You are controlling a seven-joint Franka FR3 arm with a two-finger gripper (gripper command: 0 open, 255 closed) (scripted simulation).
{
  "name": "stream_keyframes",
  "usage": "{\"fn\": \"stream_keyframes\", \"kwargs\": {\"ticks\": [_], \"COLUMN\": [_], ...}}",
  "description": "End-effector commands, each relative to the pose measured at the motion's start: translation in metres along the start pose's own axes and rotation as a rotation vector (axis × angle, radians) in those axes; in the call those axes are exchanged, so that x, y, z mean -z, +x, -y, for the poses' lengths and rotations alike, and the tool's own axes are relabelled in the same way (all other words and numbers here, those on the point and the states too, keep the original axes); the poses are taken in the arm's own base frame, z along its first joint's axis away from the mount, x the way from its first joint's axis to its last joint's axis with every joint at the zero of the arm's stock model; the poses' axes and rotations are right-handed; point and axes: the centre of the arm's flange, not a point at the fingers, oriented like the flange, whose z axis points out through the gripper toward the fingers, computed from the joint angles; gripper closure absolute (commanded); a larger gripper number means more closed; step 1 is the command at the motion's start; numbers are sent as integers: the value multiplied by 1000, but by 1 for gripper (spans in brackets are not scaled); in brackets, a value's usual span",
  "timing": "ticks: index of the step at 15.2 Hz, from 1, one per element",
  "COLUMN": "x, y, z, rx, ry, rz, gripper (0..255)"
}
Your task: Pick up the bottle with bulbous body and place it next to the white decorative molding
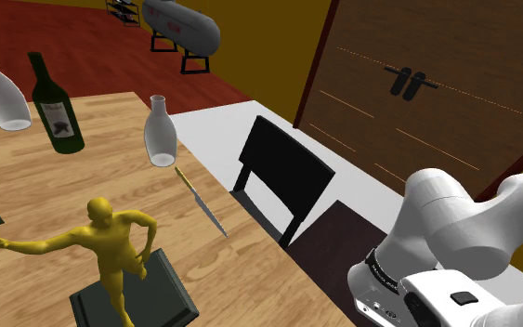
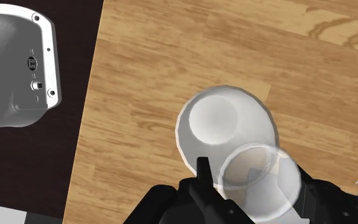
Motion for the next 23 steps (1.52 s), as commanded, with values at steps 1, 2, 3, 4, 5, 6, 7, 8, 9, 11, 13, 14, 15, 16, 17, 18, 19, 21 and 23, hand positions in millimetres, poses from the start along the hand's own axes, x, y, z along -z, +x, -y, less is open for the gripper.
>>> {"fn": "stream_keyframes", "kwargs": {"ticks": [1,2,3,4,5,6,7,8,9,11,13,14,15,16,17,18,19,21,23], "x": [-2,-2,-2,-2,-2,-2,-2,-2,-2,-2,11,24,38,48,48,48,48,48,48], "y": [0,0,0,0,0,0,0,0,0,0,0,0,0,0,0,0,0,0,0], "z": [0,0,0,0,0,0,0,0,0,0,0,0,0,0,0,0,0,0,0], "rx": [0,0,0,0,0,0,0,0,0,0,0,0,0,0,0,0,0,0,0], "ry": [1,1,1,1,1,1,1,1,1,1,1,1,1,1,1,1,1,1,1], "rz": [0,0,0,0,0,0,0,0,0,0,0,0,0,0,0,0,0,0,0], "gripper": [255,255,255,255,255,255,0,0,0,0,0,0,0,0,0,0,0,0,0]}}
